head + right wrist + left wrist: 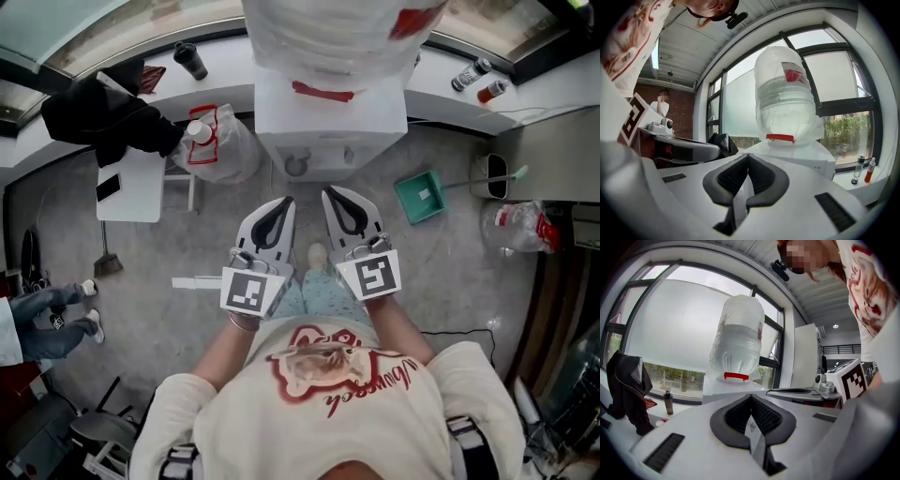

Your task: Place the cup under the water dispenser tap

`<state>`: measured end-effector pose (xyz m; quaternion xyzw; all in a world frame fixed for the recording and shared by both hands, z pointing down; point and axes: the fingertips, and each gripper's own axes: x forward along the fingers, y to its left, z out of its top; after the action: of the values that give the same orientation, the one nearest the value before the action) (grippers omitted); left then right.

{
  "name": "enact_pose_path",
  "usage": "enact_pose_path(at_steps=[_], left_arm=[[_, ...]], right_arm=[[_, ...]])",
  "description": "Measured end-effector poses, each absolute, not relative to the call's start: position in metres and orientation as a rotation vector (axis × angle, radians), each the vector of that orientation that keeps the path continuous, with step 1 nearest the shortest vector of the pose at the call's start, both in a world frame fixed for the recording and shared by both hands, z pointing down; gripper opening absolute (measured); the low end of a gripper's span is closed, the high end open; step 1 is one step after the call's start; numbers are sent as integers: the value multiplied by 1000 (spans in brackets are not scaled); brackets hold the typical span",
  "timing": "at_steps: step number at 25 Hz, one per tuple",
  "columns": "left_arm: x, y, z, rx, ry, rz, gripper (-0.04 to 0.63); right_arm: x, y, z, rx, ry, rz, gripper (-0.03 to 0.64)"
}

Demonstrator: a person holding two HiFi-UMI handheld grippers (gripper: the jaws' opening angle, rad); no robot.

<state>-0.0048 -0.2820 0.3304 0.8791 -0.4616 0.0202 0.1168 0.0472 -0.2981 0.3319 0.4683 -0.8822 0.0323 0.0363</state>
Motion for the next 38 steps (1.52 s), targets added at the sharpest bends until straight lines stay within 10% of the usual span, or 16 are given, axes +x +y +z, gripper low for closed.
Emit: enact_pose_path(at_steps=[38], left_arm=[[-88,-9,276,2776,-1180,7,20]], right_arm=[[4,-20,275,1756,-2575,22,25]])
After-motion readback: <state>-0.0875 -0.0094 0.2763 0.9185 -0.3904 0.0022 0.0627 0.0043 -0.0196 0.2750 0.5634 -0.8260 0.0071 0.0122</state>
